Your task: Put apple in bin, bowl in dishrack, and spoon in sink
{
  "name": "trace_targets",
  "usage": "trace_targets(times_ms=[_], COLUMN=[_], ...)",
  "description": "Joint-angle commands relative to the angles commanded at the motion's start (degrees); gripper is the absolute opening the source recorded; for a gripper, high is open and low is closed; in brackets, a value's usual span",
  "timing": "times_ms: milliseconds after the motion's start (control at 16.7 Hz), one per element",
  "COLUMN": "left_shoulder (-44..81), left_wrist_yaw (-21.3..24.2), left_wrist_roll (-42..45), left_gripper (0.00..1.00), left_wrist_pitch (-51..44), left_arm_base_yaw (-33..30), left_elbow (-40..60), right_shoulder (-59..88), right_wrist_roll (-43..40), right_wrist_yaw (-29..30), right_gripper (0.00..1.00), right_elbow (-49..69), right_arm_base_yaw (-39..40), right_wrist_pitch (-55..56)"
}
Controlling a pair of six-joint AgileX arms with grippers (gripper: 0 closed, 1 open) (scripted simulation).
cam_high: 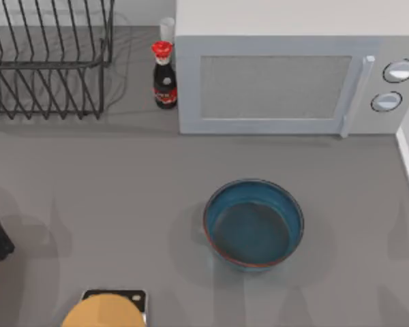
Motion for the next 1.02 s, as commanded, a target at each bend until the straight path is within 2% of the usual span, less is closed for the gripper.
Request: trace_targets(times_ms=[240,480,720,1020], left_shoulder=[3.13,15.99,38.41,75.12], left_wrist_yaw=[0.18,0.42,0.42,0.56], left_wrist_roll=[-0.21,-1.66,-4.96,-12.13], left_gripper=[1.00,1.00,1.00,1.00], left_wrist_pitch=[-2.32,-11.17,-24.78,-45.69], left_arm_base_yaw=[-2.14,-9.57,-19.75,-33.12], left_elbow=[3.01,15.11,34.46,64.06], right_shoulder=[0.00,0.00,0.00,0.00], right_wrist_roll=[0.00,0.00,0.00,0.00], right_wrist_yaw=[0.00,0.00,0.00,0.00], right_gripper=[1.00,1.00,1.00,1.00], right_elbow=[0.00,0.00,0.00,0.00], right_arm_base_yaw=[0.00,0.00,0.00,0.00], right_wrist_pitch=[0.00,0.00,0.00,0.00])
